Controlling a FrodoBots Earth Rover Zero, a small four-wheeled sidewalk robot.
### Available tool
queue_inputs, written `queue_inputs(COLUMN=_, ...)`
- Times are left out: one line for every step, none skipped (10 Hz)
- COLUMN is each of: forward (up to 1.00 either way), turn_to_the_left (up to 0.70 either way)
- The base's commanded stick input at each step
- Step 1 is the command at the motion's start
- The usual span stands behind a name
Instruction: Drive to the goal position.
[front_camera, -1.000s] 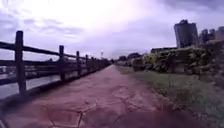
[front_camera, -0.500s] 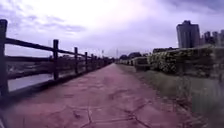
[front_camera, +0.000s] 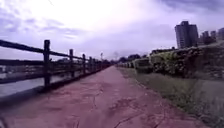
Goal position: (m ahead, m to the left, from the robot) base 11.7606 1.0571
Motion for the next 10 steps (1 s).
queue_inputs(forward=1.0, turn_to_the_left=0.0)
queue_inputs(forward=1.0, turn_to_the_left=0.0)
queue_inputs(forward=1.0, turn_to_the_left=0.0)
queue_inputs(forward=1.0, turn_to_the_left=0.0)
queue_inputs(forward=1.0, turn_to_the_left=0.0)
queue_inputs(forward=1.0, turn_to_the_left=0.0)
queue_inputs(forward=1.0, turn_to_the_left=0.0)
queue_inputs(forward=1.0, turn_to_the_left=0.0)
queue_inputs(forward=1.0, turn_to_the_left=0.0)
queue_inputs(forward=1.0, turn_to_the_left=0.0)
